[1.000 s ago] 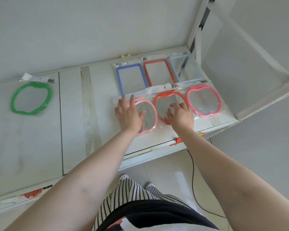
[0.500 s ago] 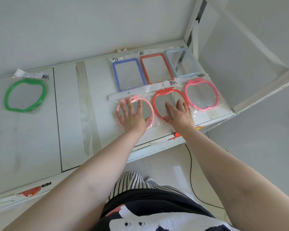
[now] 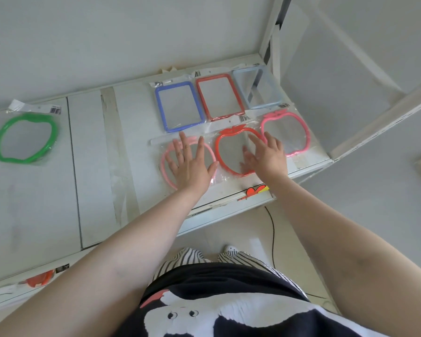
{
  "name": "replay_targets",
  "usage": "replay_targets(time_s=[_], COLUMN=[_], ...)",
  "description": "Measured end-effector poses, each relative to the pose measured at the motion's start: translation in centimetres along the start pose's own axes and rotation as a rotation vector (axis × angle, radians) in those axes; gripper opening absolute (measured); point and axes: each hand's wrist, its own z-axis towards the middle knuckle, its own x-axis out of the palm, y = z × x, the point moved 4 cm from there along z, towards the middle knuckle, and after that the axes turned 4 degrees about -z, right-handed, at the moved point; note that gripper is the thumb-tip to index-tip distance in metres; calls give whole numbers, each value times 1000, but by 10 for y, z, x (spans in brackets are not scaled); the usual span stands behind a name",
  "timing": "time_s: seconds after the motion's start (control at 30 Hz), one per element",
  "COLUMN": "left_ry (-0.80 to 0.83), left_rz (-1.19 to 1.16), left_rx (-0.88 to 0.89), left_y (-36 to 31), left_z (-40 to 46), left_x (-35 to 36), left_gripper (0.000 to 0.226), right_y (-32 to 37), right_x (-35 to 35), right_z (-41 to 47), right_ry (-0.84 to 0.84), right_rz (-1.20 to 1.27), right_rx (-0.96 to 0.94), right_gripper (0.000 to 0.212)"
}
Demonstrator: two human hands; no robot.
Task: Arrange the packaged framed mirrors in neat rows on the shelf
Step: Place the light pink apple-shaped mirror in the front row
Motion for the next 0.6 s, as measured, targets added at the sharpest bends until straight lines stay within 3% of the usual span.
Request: replay_targets(time_s=[0.13, 0.3, 0.6], left_ry=[48, 148, 120], left_rz=[-29, -75, -31], left_rx=[17, -87, -99], left_y=[-32, -49, -53], left_z=[11, 10, 8], left_x=[6, 29, 28], left_gripper=[75, 82, 84], right_y=[-42, -71, -75], right_x=[-10, -4, -1], right_z=[28, 41, 29], right_ry=[134, 298, 339], right_rz=[-12, -62, -121], right_rx=[130, 86, 85], right_gripper=[51, 51, 60])
